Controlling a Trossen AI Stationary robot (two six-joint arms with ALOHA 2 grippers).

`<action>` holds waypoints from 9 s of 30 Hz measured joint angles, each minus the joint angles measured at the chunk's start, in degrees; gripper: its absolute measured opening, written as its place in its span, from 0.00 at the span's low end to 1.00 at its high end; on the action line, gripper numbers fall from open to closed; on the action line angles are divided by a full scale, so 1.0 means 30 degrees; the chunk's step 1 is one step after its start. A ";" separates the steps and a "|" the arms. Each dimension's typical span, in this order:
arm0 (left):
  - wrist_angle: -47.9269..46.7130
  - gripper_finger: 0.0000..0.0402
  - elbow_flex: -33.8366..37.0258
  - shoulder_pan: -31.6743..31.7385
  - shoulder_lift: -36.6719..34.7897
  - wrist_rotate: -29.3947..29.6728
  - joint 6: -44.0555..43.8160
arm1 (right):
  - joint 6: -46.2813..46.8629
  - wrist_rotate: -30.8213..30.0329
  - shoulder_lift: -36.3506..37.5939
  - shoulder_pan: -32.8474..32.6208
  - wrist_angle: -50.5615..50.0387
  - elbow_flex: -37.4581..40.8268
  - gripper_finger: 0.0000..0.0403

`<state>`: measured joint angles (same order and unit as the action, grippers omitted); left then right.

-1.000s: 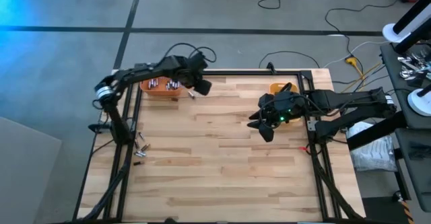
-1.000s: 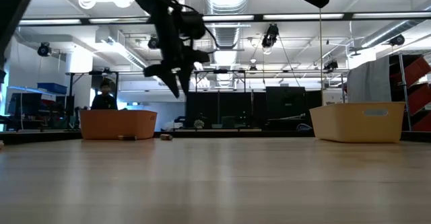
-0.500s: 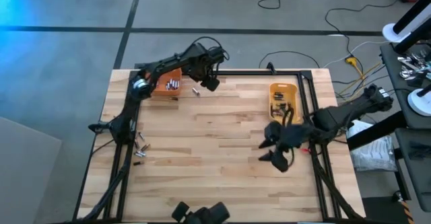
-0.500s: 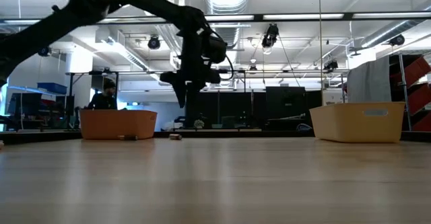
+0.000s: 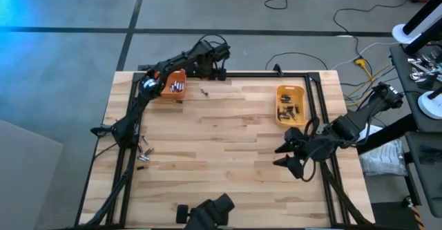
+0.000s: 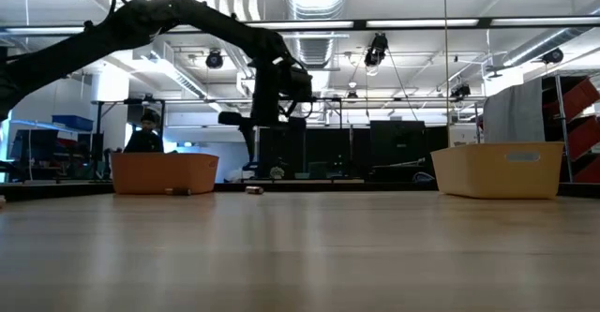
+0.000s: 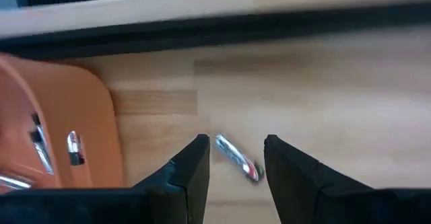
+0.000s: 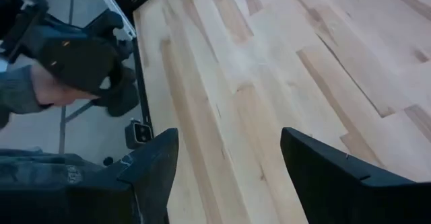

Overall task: Sort batteries
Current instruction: Put the silver battery into the orange bin, then put the black battery into the yellow bin

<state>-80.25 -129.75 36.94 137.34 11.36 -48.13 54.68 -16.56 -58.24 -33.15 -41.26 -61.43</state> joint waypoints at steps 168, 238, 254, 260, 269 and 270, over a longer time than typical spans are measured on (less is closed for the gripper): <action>1.8828 0.82 3.2884 -0.8131 -2.2220 0.6807 -0.4263 | -2.3237 0.6528 -0.5898 2.1442 -0.2688 -1.0061 0.51; 2.1898 0.01 3.2552 -0.9429 -1.8198 0.6895 -0.2328 | -1.8804 0.6528 -0.5317 2.1434 -0.5340 -1.0061 0.51; 1.6101 0.23 3.3771 -1.1228 -2.4038 0.9472 -1.4505 | -1.9944 0.6521 -0.5317 2.1434 -0.5513 -1.0061 0.51; 1.5953 0.34 3.4791 -1.0455 -2.5430 0.8018 -1.7568 | -2.1117 0.6497 -0.5317 2.1434 -0.7689 -1.0061 0.51; 1.8249 0.37 3.5137 -0.7406 -2.5372 0.8324 -1.8013 | -2.1399 0.6499 -0.5077 2.1434 -0.8548 -1.0061 0.51; 1.8629 0.37 3.4964 -0.6926 -2.5049 0.8179 -1.7139 | -2.1399 0.6503 -0.5026 2.1434 -0.8522 -1.0061 0.51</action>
<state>-24.36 -24.86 16.16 62.19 35.89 -99.54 -9.52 2.95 -73.32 31.16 -66.83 -91.61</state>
